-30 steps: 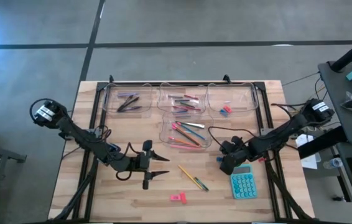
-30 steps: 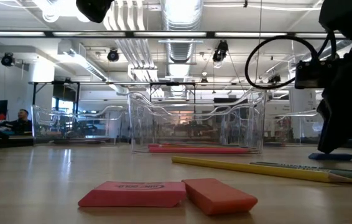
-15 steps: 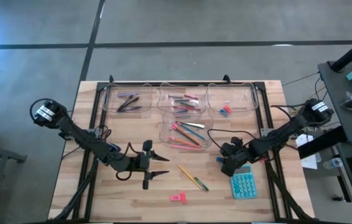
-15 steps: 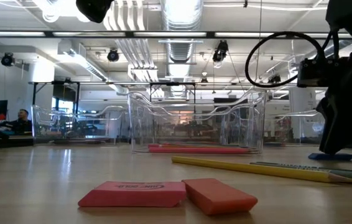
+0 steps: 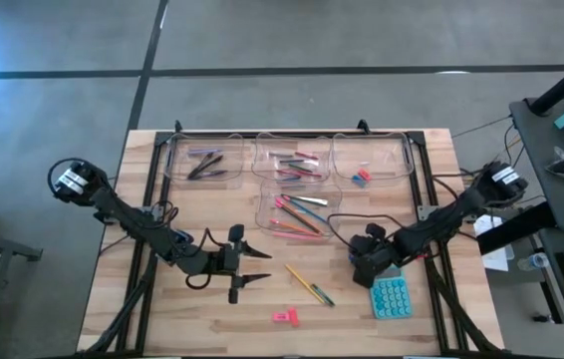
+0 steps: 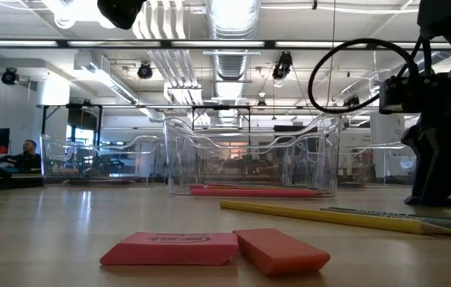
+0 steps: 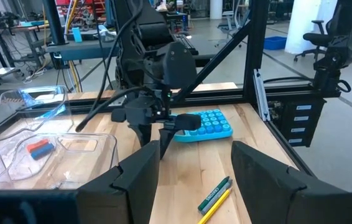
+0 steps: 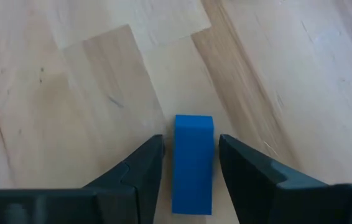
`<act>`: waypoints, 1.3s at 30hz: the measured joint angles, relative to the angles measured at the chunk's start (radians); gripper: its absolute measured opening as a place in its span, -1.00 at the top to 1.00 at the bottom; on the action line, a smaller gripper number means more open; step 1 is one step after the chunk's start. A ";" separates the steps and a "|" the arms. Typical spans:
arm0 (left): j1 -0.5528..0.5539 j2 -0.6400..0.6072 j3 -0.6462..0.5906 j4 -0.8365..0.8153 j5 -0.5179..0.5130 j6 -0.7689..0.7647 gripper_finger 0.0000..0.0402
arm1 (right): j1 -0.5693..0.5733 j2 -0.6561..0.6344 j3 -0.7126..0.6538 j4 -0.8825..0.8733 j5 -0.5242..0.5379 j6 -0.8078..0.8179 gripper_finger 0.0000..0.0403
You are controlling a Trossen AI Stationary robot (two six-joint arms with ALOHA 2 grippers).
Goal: Sort crayons/erasers/pens/pencils in bins
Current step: Put the blue eraser into the top right transparent bin
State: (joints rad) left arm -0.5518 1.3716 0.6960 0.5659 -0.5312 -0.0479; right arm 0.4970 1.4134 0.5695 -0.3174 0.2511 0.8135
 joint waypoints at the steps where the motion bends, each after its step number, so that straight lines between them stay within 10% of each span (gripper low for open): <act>1: 0.000 0.000 0.000 0.000 0.000 0.000 0.08 | 0.001 0.004 0.005 0.000 0.001 -0.002 0.24; 39: 0.000 0.014 0.000 0.002 0.000 0.000 0.08 | 0.001 -0.057 -0.004 -0.085 0.007 0.024 0.23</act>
State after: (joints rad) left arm -0.5514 1.3861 0.6960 0.5677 -0.5316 -0.0479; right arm 0.4978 1.3564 0.5655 -0.4026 0.2583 0.8371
